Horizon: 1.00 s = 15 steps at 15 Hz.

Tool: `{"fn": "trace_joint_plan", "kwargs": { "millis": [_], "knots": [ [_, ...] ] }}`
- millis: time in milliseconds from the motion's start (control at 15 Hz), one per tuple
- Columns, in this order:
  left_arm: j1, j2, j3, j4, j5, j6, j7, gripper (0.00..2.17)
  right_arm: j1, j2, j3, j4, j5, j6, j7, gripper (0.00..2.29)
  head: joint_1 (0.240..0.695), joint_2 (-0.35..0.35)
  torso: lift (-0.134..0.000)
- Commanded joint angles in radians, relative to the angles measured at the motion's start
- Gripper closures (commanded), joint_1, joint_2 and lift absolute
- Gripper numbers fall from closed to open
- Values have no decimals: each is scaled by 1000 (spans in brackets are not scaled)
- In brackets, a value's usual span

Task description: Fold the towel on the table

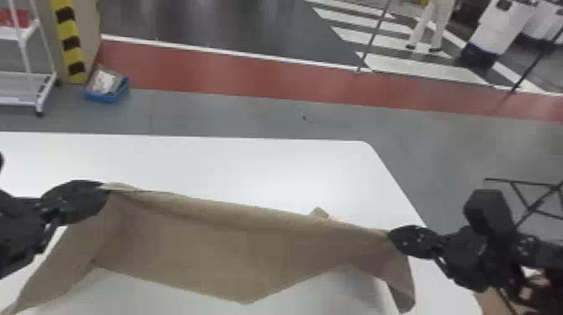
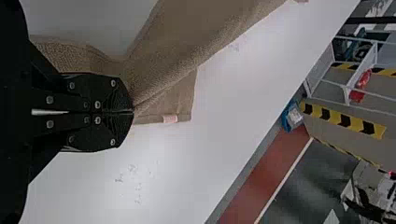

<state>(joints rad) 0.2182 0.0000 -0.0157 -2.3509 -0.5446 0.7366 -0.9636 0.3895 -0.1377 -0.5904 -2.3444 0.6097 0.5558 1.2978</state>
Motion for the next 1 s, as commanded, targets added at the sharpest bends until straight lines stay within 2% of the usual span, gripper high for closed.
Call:
{"fn": "trace_joint_plan", "kwargs": {
  "millis": [0, 133, 400, 600, 733, 867, 933],
  "knots": [
    [1, -3, 10, -70, -5, 27, -18, 2132, -60, 1, -65, 7, -33, 42, -26, 2253, 695, -350, -124],
    [6, -3, 34, -160, -1, 39, -58, 2132, -84, 4, -141, -9, -100, 85, -25, 2253, 695, -350, -124],
    [3, -3, 114, -324, -3, 82, -138, 2132, -84, 35, -292, -85, -212, 100, 40, 2253, 695, -350, -124],
    [-45, -3, 166, -392, -9, 88, -156, 2132, -107, 27, -390, -95, -271, 100, 46, 2253, 695, -350, -124],
    [-129, -3, 126, -347, -31, 113, -159, 2128, -124, 24, -378, -75, -246, 100, 31, 2253, 677, -350, -124],
    [-227, -3, -7, -157, -120, 125, -162, 2125, -144, 17, -278, -19, -163, 115, 3, 2253, 645, -350, -124],
    [-269, -3, -58, -11, -163, 122, -161, 2115, -144, 17, -210, 8, -108, 112, -12, 2253, 634, -350, -124]
  ]
}}
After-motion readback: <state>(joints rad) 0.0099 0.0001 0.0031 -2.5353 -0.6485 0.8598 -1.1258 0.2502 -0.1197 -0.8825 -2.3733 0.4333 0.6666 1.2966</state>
